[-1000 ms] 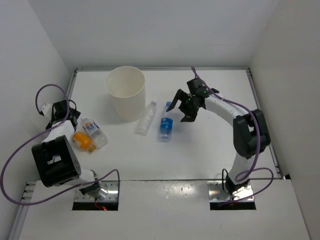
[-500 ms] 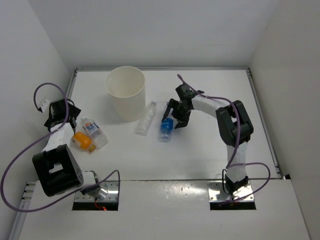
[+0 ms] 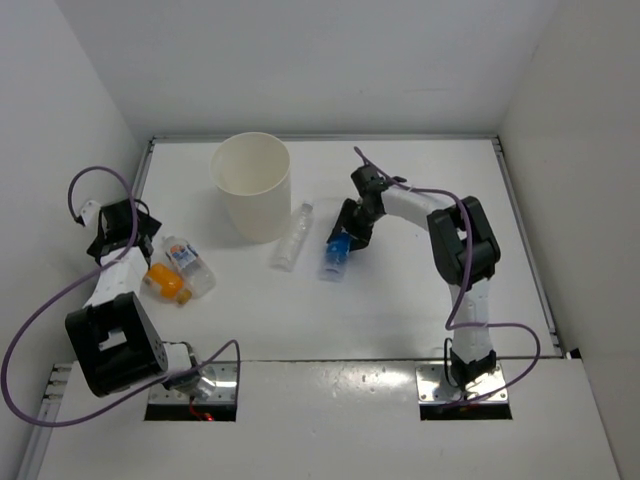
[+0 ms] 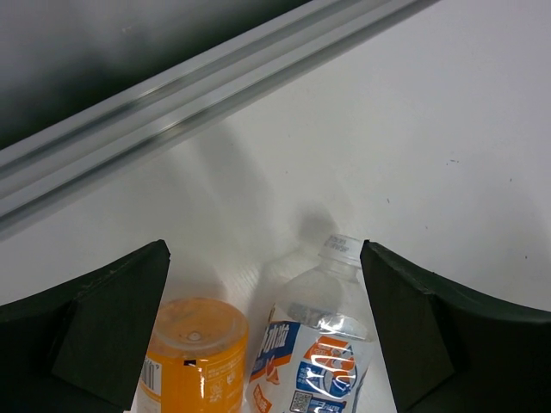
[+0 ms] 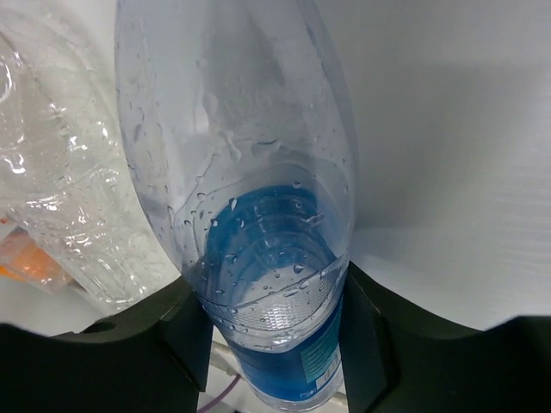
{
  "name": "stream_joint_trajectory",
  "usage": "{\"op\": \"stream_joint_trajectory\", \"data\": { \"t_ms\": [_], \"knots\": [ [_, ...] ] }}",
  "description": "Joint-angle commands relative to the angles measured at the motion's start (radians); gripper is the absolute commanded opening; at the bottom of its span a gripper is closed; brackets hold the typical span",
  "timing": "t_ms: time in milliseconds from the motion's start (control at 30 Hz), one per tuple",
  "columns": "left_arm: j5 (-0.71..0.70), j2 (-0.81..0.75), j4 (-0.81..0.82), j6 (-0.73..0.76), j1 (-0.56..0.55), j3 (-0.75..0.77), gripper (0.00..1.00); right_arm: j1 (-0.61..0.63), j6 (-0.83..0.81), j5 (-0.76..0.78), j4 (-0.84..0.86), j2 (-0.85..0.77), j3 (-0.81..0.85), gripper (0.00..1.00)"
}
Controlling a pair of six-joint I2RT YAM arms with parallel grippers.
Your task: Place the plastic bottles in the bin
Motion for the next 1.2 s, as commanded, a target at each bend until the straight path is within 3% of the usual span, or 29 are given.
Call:
{"op": "stream_joint_trajectory", "data": {
  "t_ms": [0,100,167,267,333,600,700,767,867,1000,1167],
  "knots": [
    [-0.035,-0.043,0.004,0.012,0.002,-0.02,1.0,-0.039,-0.008,0.051,-0.034,-0.103,0.085,0.25],
    [-0.056,-0.052,-0.017,0.012,0.002,-0.029,1.0,-0.069,-0.029,0.094,-0.063,-0.178,0.203,0.18],
    [-0.013,-0.052,-0.017,0.052,0.002,-0.029,1.0,-0.07,-0.057,0.104,0.021,-0.227,0.269,0.11],
    [0.007,-0.052,-0.008,0.052,0.002,-0.02,1.0,-0.07,-0.104,0.076,0.15,-0.297,0.321,0.07],
    [0.007,-0.052,-0.008,0.052,0.002,-0.02,1.0,-0.05,-0.144,0.087,0.12,-0.297,0.445,0.0],
    [0.027,-0.052,0.004,0.028,0.002,-0.047,1.0,0.013,-0.155,0.069,0.114,-0.202,0.721,0.0],
    [0.027,-0.063,0.004,0.028,0.002,-0.069,1.0,0.064,-0.155,0.048,0.016,-0.022,1.041,0.0],
    [0.027,-0.063,0.004,0.028,0.002,-0.078,1.0,0.105,-0.155,0.039,0.027,0.019,1.05,0.0],
    [0.037,-0.072,0.004,0.028,0.002,-0.089,1.0,0.137,-0.134,0.064,0.081,0.007,0.932,0.01],
    [0.073,-0.072,0.015,0.028,0.002,-0.089,1.0,0.179,-0.133,0.064,0.043,0.088,1.04,0.02],
    [0.082,-0.063,0.015,0.028,0.002,-0.069,1.0,0.219,-0.133,0.076,0.072,0.121,1.041,0.05]
  ]
}}
